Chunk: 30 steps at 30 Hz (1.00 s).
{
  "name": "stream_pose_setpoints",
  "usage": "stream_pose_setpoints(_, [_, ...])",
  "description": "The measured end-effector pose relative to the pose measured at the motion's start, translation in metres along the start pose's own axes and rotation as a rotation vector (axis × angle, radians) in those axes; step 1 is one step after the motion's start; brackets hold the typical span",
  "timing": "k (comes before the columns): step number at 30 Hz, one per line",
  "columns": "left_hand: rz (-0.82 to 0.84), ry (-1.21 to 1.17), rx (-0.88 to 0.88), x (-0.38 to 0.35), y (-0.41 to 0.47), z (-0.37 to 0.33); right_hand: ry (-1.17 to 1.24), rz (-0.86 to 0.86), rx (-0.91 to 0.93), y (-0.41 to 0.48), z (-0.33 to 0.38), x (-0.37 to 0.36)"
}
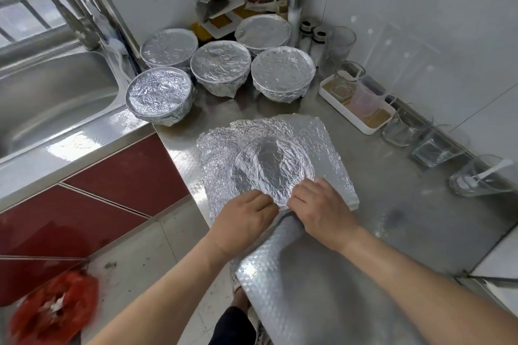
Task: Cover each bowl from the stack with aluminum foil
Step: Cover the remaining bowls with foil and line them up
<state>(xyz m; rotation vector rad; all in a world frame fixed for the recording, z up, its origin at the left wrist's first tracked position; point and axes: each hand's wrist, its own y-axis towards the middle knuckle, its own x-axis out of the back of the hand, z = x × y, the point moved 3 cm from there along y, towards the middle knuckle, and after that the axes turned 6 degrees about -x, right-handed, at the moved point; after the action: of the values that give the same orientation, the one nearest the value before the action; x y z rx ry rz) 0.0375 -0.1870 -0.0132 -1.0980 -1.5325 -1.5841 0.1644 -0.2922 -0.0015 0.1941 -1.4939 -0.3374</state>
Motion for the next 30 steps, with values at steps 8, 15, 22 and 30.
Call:
stream_pose_setpoints(8, [-0.010, -0.031, 0.160, -0.009, 0.014, -0.033, 0.071, 0.060, -0.023, -0.022, -0.014, 0.012])
stream_pose_setpoints(15, [0.010, -0.063, 0.264, -0.005, 0.012, -0.038, 0.180, -0.001, -0.020, -0.027, -0.010, 0.003])
stream_pose_setpoints(22, [0.010, -0.209, 0.294, 0.014, -0.004, -0.017, 0.110, -0.032, 0.079, -0.028, -0.020, 0.004])
stream_pose_setpoints(30, [0.069, -0.149, 0.258, 0.019, -0.018, -0.010, 0.127, -0.032, 0.090, -0.019, -0.042, 0.007])
